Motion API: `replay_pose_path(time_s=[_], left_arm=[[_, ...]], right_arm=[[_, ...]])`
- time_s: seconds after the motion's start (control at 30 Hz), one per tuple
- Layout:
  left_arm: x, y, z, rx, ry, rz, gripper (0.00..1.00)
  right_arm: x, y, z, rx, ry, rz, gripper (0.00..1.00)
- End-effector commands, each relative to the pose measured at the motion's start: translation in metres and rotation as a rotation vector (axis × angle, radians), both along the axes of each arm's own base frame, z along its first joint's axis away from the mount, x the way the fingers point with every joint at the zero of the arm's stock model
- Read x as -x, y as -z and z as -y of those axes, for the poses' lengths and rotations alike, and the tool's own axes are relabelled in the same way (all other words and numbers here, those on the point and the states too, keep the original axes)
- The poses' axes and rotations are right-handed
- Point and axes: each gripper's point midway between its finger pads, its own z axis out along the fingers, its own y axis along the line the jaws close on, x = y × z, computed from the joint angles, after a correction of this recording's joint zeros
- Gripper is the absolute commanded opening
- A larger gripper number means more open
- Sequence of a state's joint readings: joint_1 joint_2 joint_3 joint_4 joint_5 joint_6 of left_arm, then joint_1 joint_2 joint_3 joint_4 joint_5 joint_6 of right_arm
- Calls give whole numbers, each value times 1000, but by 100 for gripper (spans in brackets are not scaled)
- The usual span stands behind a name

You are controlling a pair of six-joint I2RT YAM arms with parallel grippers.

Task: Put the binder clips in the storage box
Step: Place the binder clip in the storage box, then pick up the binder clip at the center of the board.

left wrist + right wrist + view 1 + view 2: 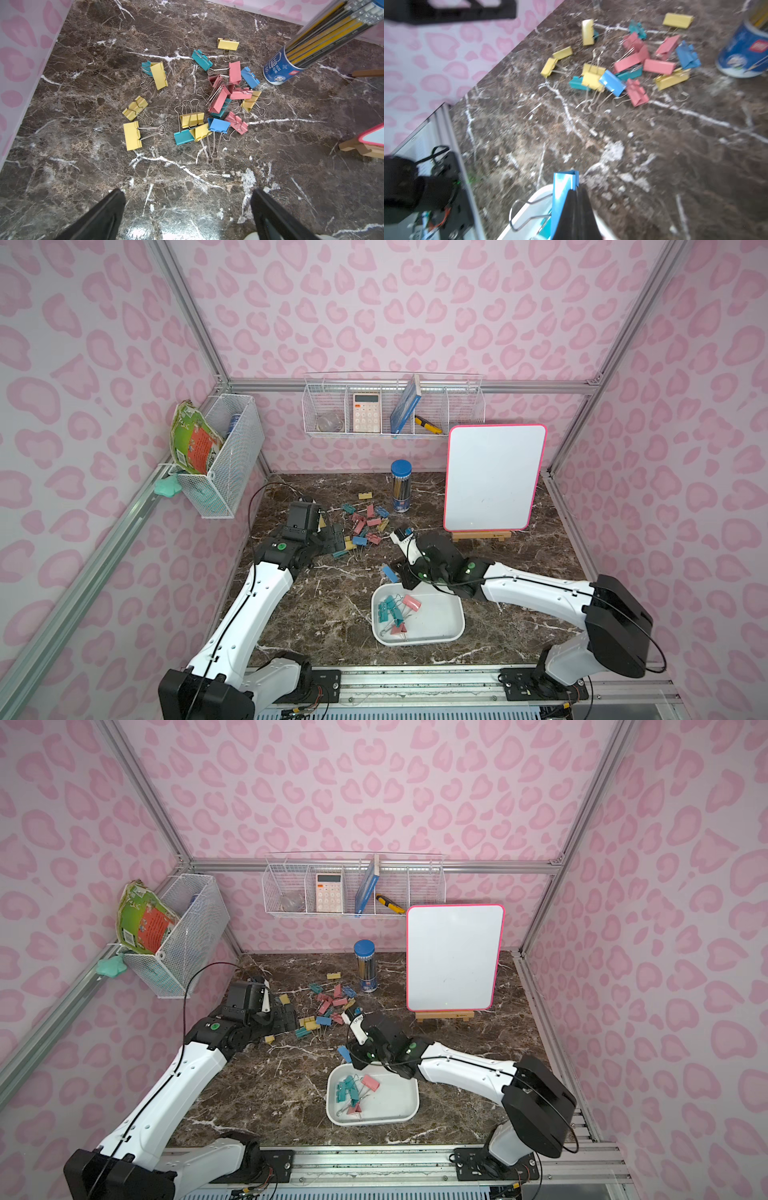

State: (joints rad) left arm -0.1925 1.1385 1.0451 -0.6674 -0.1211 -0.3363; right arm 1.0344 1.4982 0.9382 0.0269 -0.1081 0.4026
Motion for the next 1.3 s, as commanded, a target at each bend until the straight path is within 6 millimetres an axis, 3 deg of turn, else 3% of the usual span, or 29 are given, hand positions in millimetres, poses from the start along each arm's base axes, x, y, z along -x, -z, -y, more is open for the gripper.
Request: replay_pose_path(time_s=[0.0,0.13,0.3,0.4,0.47,0.57,0.63,0.77,1.03,1.27], left_arm=[[0,-1,2,2,17,0,99],[0,1,1,-4,17,-6,99],[-1,4,1,-6,18,-16,99],[-1,4,1,-6,18,-17,99],[-1,4,1,-8,15,-15,99],[-1,3,1,-9,14,-13,99],[-2,2,1,-11,15,-11,99],[-1,2,-2,-11,-1,-2,99],[0,-3,-3,-4,-13,21,99],[1,-4,-4,-14,-5,25,99]], right_arm=[[27,15,4,5,9,-64,0],[44,46,4,68,-10,-130,0],[39,63,1,80,7,-151,1],[33,62,-3,50,-3,-181,12],[26,53,-6,26,0,-172,29],[3,21,-8,-66,30,-115,41],[-20,1,-7,-129,67,-64,42],[-75,-15,-10,-119,118,49,40],[-154,19,-50,177,101,156,36],[-178,59,-76,320,51,199,37]])
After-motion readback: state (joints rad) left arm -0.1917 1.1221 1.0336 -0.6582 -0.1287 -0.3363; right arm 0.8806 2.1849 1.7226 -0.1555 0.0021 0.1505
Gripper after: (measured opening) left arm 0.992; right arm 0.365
